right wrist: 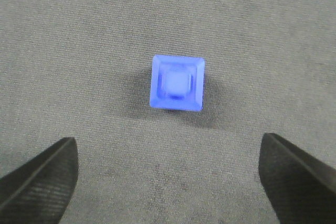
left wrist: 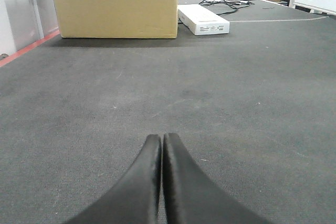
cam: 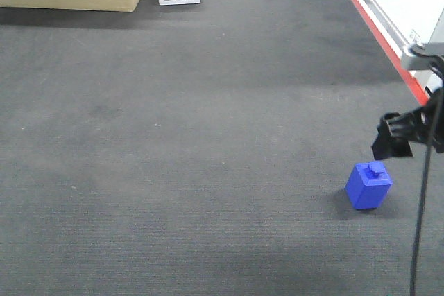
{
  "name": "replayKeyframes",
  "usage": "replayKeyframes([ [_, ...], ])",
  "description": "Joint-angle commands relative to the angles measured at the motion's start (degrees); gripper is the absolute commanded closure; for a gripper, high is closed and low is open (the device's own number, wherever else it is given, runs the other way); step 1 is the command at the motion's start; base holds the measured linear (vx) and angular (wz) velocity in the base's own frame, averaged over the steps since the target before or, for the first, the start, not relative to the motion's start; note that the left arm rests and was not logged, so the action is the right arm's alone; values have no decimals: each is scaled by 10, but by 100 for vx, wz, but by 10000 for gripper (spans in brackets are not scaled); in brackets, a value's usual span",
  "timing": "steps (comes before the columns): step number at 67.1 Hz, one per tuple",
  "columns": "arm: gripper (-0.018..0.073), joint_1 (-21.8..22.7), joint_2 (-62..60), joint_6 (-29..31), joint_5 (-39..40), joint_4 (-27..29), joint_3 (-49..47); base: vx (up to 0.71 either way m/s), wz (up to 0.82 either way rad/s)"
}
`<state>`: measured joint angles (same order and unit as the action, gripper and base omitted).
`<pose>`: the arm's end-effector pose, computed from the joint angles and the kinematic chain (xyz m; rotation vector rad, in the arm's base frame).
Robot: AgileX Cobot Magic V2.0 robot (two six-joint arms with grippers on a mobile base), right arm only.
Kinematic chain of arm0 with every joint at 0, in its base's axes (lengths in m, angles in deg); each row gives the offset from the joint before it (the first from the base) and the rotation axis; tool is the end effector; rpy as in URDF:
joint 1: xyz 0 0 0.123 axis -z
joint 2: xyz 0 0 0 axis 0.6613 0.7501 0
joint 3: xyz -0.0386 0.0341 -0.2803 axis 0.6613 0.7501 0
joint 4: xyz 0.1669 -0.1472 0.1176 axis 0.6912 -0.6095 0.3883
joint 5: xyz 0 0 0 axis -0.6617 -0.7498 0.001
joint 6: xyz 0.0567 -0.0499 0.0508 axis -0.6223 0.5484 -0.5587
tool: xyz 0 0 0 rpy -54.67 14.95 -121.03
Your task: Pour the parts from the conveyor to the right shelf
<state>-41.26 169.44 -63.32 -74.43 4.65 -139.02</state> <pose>0.2805 0.0059 0.3110 -0.1705 2.7973 0.0728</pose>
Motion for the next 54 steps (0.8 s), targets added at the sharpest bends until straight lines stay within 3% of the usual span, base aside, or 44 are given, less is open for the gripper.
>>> replayKeyframes([
  [1, -83, 0, 22, 4, -22, 0, -53, 0, 0],
  [23, -73, 0, 139, 16, -79, 3, -119, 0, 0],
  [54, -56, -1, 219, 24, -54, 7, -119, 0, 0],
])
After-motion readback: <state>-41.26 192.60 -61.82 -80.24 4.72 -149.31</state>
